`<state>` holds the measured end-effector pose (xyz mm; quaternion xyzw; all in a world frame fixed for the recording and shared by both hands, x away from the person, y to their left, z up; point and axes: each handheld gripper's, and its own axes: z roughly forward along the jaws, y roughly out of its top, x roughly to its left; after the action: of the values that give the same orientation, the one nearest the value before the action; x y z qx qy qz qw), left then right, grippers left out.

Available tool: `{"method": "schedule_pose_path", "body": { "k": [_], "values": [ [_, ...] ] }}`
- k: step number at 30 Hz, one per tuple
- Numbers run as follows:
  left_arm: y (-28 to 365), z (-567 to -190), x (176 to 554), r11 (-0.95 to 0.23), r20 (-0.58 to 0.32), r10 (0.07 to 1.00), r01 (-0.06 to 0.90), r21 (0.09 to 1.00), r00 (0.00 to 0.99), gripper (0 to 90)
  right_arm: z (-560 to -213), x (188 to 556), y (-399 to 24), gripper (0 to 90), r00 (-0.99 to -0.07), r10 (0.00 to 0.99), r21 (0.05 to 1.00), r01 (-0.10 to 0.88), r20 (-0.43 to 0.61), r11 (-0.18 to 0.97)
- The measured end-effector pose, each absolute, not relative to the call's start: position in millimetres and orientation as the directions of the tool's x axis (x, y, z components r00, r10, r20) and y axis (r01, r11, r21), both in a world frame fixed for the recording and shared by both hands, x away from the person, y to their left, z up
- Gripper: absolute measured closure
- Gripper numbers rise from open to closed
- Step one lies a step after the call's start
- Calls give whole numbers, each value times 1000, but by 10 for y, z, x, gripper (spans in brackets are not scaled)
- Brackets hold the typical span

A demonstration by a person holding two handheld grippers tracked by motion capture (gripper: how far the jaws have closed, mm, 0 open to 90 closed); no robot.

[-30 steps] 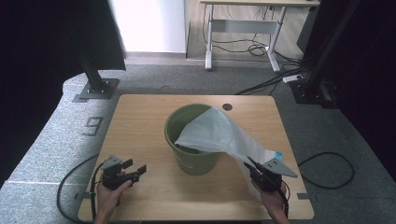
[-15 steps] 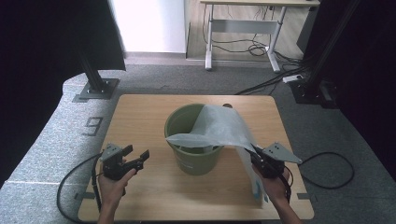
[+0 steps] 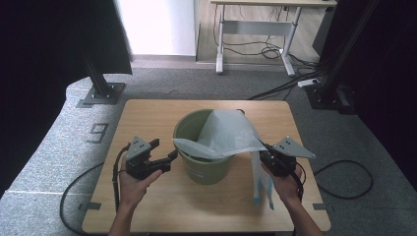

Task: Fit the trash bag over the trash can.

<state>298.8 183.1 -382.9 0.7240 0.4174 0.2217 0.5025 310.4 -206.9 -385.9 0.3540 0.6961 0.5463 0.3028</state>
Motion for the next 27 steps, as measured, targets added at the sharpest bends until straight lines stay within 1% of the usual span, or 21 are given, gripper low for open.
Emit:
{"method": "schedule_pose_path", "body": {
  "k": [5,9,19,27],
  "values": [
    [1682,-3761,2997,-195,-65,798,360,912,599,227,-3747,3141,-2001,885,-587,808,977,150,-38,154],
    [1611,-3759,3014,-212,-70,771,359,909,633,224,-3716,3168,-1939,884,-598,801,976,152,-36,157],
    [1456,-3782,2985,-256,-43,723,325,910,689,201,-3724,3278,-1865,884,-602,798,976,178,5,129],
    [1275,-3754,2949,-285,-34,677,305,909,735,188,-3739,3276,-1830,884,-607,795,977,181,24,109]
  ]
}}
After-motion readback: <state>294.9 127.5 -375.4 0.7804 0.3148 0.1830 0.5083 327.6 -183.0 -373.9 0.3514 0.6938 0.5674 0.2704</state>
